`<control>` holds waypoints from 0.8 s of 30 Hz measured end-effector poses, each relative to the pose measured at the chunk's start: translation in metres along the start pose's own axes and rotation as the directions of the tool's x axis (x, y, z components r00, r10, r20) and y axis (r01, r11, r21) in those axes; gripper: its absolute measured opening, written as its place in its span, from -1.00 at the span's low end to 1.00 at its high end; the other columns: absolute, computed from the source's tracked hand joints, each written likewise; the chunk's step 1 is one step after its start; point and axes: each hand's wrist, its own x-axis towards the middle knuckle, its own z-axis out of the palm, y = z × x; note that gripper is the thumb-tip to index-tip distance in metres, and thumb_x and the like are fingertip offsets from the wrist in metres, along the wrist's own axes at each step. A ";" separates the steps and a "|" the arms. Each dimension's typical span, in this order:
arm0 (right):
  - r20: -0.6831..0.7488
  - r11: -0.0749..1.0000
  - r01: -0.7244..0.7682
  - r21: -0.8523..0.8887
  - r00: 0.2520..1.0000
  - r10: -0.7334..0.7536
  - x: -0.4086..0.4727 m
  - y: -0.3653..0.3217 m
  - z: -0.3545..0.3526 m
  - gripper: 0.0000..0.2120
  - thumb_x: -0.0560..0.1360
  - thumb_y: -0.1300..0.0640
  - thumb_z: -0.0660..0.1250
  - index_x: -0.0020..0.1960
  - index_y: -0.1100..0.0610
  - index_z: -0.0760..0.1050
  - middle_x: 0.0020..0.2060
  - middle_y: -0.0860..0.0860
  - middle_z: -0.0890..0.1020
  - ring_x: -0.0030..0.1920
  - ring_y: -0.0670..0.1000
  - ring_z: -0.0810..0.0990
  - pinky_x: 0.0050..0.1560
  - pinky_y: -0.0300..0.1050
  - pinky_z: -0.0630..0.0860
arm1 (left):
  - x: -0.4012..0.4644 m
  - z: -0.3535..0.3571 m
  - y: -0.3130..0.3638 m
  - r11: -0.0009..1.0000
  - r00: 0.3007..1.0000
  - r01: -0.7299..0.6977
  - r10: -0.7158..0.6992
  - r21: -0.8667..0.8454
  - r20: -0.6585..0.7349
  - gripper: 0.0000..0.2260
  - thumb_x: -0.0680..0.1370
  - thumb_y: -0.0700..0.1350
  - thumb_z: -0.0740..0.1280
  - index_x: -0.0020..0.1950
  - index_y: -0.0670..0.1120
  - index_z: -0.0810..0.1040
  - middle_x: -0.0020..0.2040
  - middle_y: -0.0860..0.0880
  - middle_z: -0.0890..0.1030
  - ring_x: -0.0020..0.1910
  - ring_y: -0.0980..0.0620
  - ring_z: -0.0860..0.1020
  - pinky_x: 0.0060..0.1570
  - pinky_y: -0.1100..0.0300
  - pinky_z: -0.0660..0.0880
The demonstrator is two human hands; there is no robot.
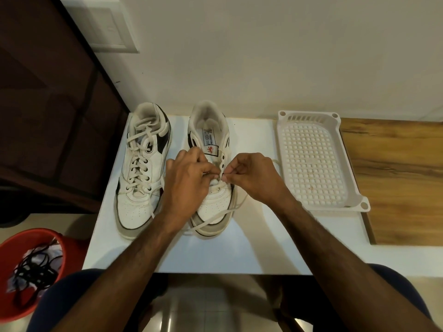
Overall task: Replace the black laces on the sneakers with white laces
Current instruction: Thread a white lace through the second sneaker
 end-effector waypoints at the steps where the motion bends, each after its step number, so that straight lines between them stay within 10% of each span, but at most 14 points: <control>1: 0.000 1.000 0.003 -0.015 1.000 -0.003 0.000 0.000 0.000 -0.89 0.41 0.19 0.57 -0.16 0.08 0.65 -0.27 -0.07 0.71 -0.21 -0.12 0.68 -0.13 -0.31 0.58 | 0.000 0.000 0.000 1.000 1.000 0.002 -0.002 -0.015 0.001 -0.89 0.44 -0.12 0.57 -0.09 0.07 0.74 -0.15 0.11 0.42 -0.06 -0.01 0.47 -0.06 0.00 0.30; 9: 0.043 0.929 -0.117 0.352 0.993 0.109 0.003 -0.001 -0.029 -0.93 0.51 0.35 0.36 -0.06 0.24 0.49 -0.10 0.07 0.75 0.01 0.05 0.72 0.16 0.04 0.61 | 0.012 -0.014 -0.011 1.000 0.989 0.009 -0.011 0.013 0.147 -0.76 0.39 0.12 0.57 0.03 0.15 0.72 -0.07 0.09 0.39 0.03 0.04 0.44 0.06 -0.04 0.31; 15: 0.054 0.507 -0.128 0.852 0.986 0.160 0.004 -0.005 -0.028 -0.88 0.69 0.29 0.13 -0.01 0.16 0.36 -0.37 0.01 0.52 -0.36 -0.02 0.49 -0.21 -0.12 0.45 | 0.012 -0.013 -0.012 1.000 0.986 0.007 -0.004 -0.023 0.167 -0.77 0.42 0.12 0.56 0.04 0.13 0.72 -0.05 0.09 0.40 0.03 0.06 0.44 0.05 0.03 0.26; 17: 0.076 0.639 -0.200 0.743 0.973 0.217 0.005 -0.005 -0.028 -0.95 0.67 0.24 0.18 0.03 0.17 0.39 -0.39 -0.04 0.41 -0.39 -0.06 0.33 -0.28 -0.18 0.32 | 0.011 -0.014 -0.014 0.999 0.985 0.009 0.000 -0.051 0.174 -0.80 0.45 0.15 0.53 0.02 0.14 0.72 -0.06 0.10 0.40 0.04 0.09 0.43 0.06 0.04 0.25; 19: 0.091 0.934 -0.224 0.280 0.974 0.207 0.004 -0.002 -0.025 -0.92 0.63 0.15 0.27 0.09 0.14 0.47 -0.27 -0.03 0.53 -0.32 -0.07 0.42 -0.28 -0.25 0.36 | 0.011 -0.015 -0.015 0.995 0.989 0.002 0.012 -0.101 0.144 -0.81 0.51 0.18 0.41 -0.01 0.13 0.72 -0.07 0.10 0.39 0.05 0.08 0.41 0.10 -0.02 0.29; 21: 0.181 0.989 -0.125 -0.081 0.974 0.137 0.004 -0.001 -0.015 -0.87 0.60 0.05 0.34 0.08 0.09 0.52 -0.07 -0.03 0.63 -0.17 -0.11 0.51 -0.22 -0.28 0.39 | 0.015 -0.015 -0.015 0.991 0.998 0.020 -0.013 -0.133 0.057 -0.73 0.54 0.20 0.30 -0.03 0.08 0.71 -0.04 0.08 0.40 0.09 0.04 0.40 0.10 -0.07 0.31; 24: 0.219 0.984 0.012 -0.179 0.975 0.028 0.005 -0.003 -0.006 -0.85 0.59 0.04 0.39 0.02 0.12 0.53 -0.08 -0.02 0.64 -0.13 -0.07 0.56 -0.12 -0.11 0.46 | 0.022 -0.013 -0.008 0.996 0.998 0.054 -0.056 -0.066 -0.035 -0.68 0.51 0.31 0.32 -0.02 0.12 0.70 0.15 0.04 0.42 0.23 -0.02 0.33 0.14 -0.06 0.26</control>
